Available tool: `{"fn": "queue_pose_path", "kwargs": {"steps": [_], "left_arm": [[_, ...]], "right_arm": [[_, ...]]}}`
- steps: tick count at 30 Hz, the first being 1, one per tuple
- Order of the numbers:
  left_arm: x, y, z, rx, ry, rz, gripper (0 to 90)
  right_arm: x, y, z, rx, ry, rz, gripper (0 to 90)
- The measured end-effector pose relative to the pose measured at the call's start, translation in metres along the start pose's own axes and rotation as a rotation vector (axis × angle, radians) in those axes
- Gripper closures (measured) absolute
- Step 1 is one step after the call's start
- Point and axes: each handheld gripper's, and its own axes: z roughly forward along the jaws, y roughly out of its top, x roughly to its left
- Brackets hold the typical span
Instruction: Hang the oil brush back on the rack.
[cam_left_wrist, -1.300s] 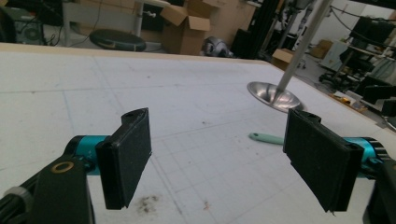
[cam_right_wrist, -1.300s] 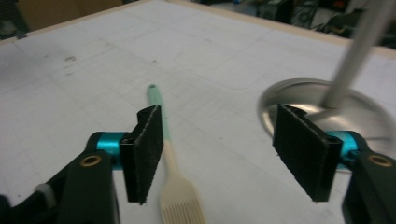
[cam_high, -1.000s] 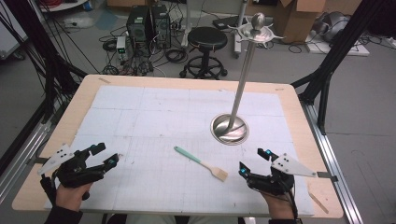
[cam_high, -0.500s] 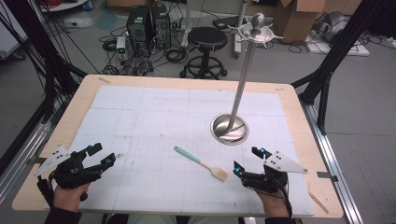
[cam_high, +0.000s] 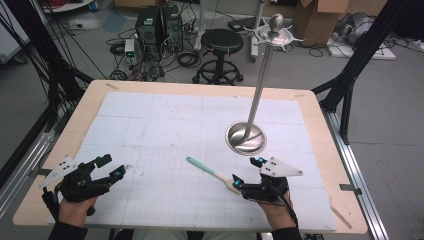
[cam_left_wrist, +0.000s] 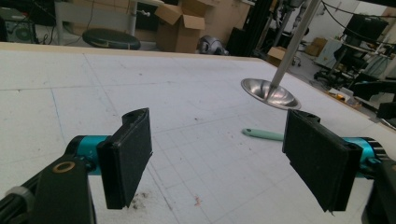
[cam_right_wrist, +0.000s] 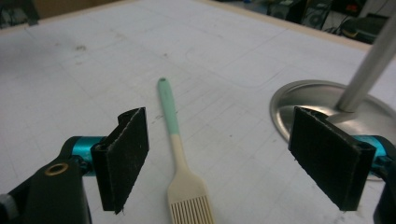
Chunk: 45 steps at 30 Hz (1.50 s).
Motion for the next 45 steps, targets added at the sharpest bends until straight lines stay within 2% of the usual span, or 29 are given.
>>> {"fn": "queue_pose_path", "kwargs": {"steps": [5,9,11,16,18,21,25,30,33,37,41,45], "left_arm": [[-0.002,-0.001,0.002,0.011,-0.004,0.002,24.3],[-0.001,-0.003,0.004,0.03,-0.013,0.003,24.3],[-0.001,-0.003,0.004,0.035,-0.017,0.002,24.3],[-0.002,-0.003,0.005,0.036,-0.027,0.001,24.3],[-0.002,-0.004,0.006,0.04,-0.032,0.002,24.3],[-0.002,-0.004,0.007,0.046,-0.035,0.0,24.3],[-0.002,-0.005,0.008,0.046,-0.039,-0.006,24.3],[-0.003,-0.005,0.008,0.045,-0.037,-0.009,24.6],[-0.003,-0.005,0.009,0.05,-0.04,-0.006,24.8],[-0.004,-0.005,0.01,0.055,-0.041,-0.003,24.9],[-0.004,-0.006,0.01,0.054,-0.041,-0.005,25.0],[-0.002,-0.005,0.01,0.057,-0.038,-0.001,25.2]], "right_arm": [[0.005,0.001,0.032,0.132,0.059,-0.051,26.8],[0.007,0.003,0.056,0.216,0.102,-0.052,34.5],[0.008,0.004,0.065,0.25,0.115,-0.064,39.6],[0.014,0.002,0.08,0.346,0.113,-0.119,51.4],[0.014,0.001,0.083,0.363,0.117,-0.13,55.3],[0.014,0.002,0.085,0.379,0.129,-0.116,59.3],[0.017,0.006,0.088,0.412,0.153,-0.156,71.8],[0.018,0.009,0.09,0.442,0.155,-0.132,79.7],[0.018,0.012,0.091,0.464,0.149,-0.088,81.0],[0.022,0.015,0.092,0.493,0.124,-0.107,81.9],[0.025,0.015,0.092,0.491,0.103,-0.113,82.3],[0.025,0.013,0.089,0.47,0.097,-0.075,82.4]]}}
